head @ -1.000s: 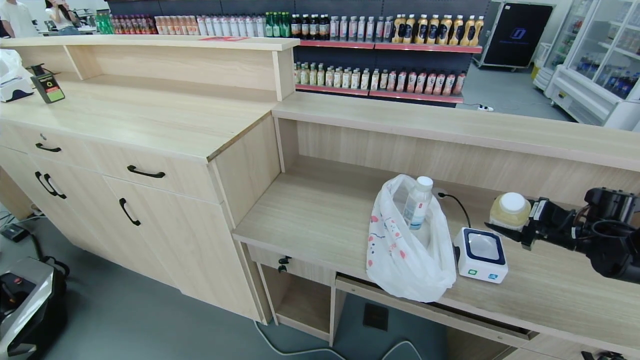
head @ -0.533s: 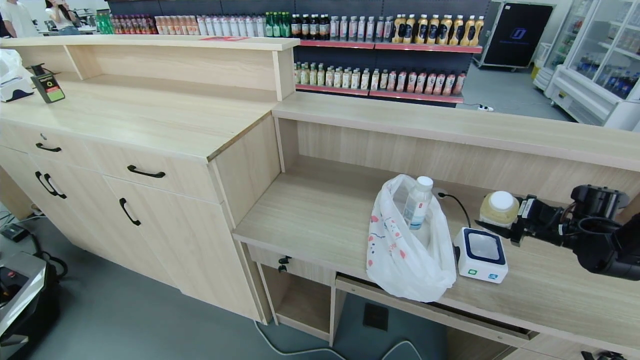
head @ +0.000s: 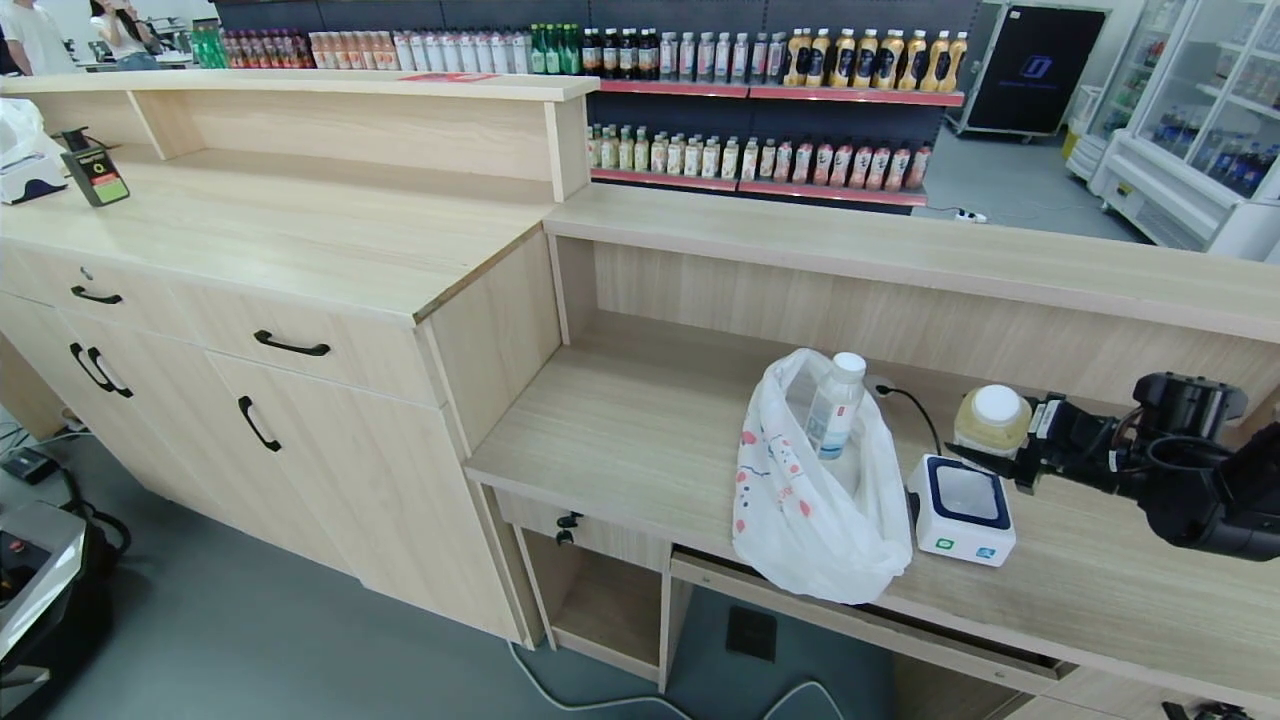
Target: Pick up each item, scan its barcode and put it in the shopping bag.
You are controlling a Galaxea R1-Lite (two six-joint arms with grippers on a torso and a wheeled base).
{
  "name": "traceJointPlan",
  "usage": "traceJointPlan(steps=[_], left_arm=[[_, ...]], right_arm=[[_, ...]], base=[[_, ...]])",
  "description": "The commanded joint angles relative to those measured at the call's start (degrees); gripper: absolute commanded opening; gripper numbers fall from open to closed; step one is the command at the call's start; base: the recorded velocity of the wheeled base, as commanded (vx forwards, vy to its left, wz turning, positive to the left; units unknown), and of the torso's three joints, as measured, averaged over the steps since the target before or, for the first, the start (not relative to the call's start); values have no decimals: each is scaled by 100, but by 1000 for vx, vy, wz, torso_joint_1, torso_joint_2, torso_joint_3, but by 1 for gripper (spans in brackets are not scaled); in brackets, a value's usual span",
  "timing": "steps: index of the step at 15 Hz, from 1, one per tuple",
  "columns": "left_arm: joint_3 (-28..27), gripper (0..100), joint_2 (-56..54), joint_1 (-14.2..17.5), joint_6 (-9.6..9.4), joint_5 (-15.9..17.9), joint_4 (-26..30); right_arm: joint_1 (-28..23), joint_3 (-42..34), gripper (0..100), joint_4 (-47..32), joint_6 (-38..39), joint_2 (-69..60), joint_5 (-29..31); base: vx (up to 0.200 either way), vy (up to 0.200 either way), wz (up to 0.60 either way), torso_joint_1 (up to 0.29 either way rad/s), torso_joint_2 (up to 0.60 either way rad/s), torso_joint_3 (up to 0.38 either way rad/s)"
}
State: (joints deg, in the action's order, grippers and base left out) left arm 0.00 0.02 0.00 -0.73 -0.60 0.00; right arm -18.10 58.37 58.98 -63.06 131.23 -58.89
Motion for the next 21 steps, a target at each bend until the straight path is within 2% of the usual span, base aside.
traceJointPlan(steps=[1,13,14,15,17,18,19,20,21], left_arm=[[0,0,-2,0,-6,-2,0],[0,0,-2,0,3,-2,0],[0,0,-2,0,-6,-2,0],[0,0,-2,0,3,-2,0],[0,0,-2,0,-6,-2,0],[0,0,-2,0,3,-2,0],[0,0,-2,0,-6,-2,0],[0,0,-2,0,3,-2,0],[0,0,-2,0,-6,-2,0]], right_arm=[[17,8,0,0,-4,16,-8],[0,25,0,-53,48,-63,1],[9,-10,0,-194,374,-414,9],[17,-273,0,-545,1033,-968,132],[-97,-1003,0,-1011,2914,-2409,923],[-106,-1346,0,-1117,3819,-3033,1635],[-106,-1618,0,-1275,4381,-3543,2831],[-53,-1820,0,-1459,4751,-3868,3727],[9,-2040,0,-1512,4900,-4123,4149]], base=[[0,0,0,0,0,0],[0,0,0,0,0,0],[0,0,0,0,0,0],[0,0,0,0,0,0],[0,0,0,0,0,0],[0,0,0,0,0,0],[0,0,0,0,0,0],[0,0,0,0,0,0],[0,0,0,0,0,0]])
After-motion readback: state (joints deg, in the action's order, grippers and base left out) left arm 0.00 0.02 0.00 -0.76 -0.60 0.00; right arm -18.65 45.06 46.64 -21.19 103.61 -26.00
